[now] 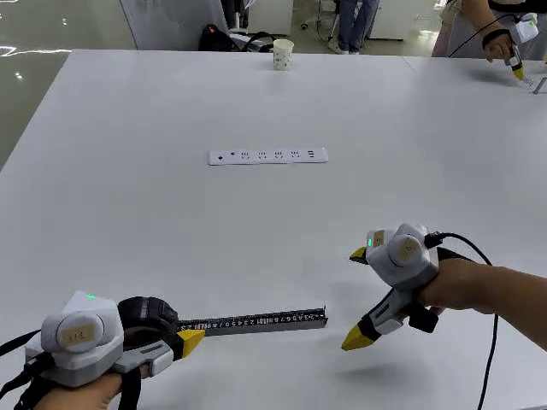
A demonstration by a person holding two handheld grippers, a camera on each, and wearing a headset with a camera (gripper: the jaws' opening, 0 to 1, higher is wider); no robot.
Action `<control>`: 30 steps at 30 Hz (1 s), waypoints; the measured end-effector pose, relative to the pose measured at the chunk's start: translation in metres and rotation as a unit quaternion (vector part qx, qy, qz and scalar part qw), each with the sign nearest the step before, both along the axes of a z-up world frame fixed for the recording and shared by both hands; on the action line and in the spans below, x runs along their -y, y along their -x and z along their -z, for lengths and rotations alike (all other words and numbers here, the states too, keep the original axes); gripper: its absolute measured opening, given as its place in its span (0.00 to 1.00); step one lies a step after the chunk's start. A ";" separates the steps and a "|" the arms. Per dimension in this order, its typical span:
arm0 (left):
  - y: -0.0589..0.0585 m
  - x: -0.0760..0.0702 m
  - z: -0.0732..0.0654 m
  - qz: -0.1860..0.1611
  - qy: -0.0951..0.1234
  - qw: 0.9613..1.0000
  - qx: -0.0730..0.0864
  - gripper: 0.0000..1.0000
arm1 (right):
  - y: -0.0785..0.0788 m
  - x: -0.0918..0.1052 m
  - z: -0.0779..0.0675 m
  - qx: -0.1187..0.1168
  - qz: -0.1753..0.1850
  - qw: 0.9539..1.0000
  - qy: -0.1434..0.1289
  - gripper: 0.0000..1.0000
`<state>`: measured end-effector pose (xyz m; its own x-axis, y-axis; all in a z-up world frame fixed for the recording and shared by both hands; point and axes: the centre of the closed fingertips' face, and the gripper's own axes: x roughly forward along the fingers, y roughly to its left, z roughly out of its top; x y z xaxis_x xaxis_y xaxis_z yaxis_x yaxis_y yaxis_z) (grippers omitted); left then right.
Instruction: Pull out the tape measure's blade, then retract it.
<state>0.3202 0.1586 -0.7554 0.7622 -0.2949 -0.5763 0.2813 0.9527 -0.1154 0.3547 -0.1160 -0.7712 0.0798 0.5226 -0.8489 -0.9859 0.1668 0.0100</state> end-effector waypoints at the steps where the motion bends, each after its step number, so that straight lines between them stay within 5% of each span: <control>1: -0.001 -0.002 0.001 -0.006 0.000 1.000 0.001 0.99 | 0.000 -0.001 0.001 -0.001 -0.002 1.000 0.002 0.99; 8: -0.012 -0.012 0.002 -0.039 -0.011 0.999 0.012 0.99 | 0.002 -0.010 0.008 0.001 -0.028 1.000 0.006 0.94; 11: -0.016 -0.011 0.000 -0.032 -0.015 0.999 0.029 0.99 | 0.001 -0.013 0.009 0.004 -0.030 1.000 0.004 0.91; 25: -0.020 -0.004 0.010 -0.043 -0.022 0.998 0.035 0.99 | 0.001 -0.020 0.016 0.012 -0.064 0.998 0.025 0.63; 30: -0.021 0.000 0.006 -0.037 -0.027 0.997 0.061 0.99 | 0.005 -0.027 0.019 0.015 -0.088 0.995 0.034 0.52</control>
